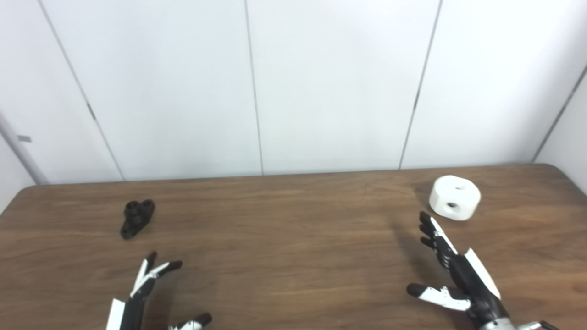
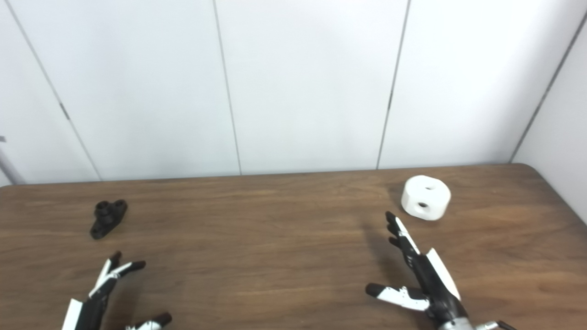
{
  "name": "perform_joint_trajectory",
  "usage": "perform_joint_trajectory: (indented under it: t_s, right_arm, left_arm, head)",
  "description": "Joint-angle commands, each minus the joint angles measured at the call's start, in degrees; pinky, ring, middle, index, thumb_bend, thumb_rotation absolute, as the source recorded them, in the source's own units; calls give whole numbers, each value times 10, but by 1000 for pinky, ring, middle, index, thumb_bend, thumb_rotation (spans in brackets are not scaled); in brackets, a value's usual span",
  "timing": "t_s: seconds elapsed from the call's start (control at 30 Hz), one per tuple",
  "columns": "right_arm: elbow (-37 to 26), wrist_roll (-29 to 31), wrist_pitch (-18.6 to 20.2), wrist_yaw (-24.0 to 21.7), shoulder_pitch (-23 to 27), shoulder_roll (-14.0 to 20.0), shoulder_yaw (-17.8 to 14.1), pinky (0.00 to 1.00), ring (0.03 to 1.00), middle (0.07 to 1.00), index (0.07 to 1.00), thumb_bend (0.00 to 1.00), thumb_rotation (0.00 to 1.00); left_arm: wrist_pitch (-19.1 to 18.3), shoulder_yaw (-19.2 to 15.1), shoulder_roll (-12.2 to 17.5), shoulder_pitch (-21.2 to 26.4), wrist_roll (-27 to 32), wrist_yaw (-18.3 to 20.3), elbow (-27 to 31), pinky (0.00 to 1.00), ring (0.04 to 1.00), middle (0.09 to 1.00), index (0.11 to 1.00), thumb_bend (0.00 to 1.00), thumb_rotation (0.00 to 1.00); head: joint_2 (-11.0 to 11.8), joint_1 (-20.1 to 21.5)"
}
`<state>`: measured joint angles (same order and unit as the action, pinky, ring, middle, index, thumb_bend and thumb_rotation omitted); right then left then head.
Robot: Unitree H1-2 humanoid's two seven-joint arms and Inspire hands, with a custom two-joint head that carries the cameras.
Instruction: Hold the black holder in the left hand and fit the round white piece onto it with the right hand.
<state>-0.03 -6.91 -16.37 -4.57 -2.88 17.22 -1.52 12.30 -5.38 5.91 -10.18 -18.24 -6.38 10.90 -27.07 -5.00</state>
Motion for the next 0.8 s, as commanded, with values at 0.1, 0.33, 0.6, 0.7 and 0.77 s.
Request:
perform_joint_trajectory:
  t_s: [0.1, 0.33, 0.6, 0.7, 0.77]
  right_arm:
    - [31, 14, -26, -6, -37, 4, -2, 929, 982, 1000, 1000, 938, 582]
    - [40, 24, -28, -16, -35, 11, -9, 942, 990, 1000, 1000, 956, 606]
    - [51, 36, -27, -25, -33, 15, -14, 983, 1000, 1000, 1000, 970, 634]
    - [54, 32, -27, -24, -34, 18, -14, 990, 1000, 1000, 1000, 961, 643]
    - [56, 37, -27, -27, -33, 19, -14, 988, 1000, 1000, 1000, 960, 645]
  left_arm:
    - [30, -11, -24, 15, -39, -62, 18, 1000, 1000, 1000, 761, 858, 168]
    - [-41, -36, -52, 41, -89, -111, 56, 1000, 1000, 1000, 771, 845, 148]
    - [-120, -78, -39, 107, -140, -138, 43, 1000, 1000, 1000, 769, 845, 174]
    - [-164, -88, -33, 137, -136, -136, 37, 1000, 1000, 1000, 764, 858, 202]
    - [-184, -91, -28, 154, -138, -138, 32, 1000, 1000, 1000, 756, 867, 208]
  head:
    - [2, -23]
    - [6, -58]
    - [11, -94]
    - [11, -101]
    - [13, -107]
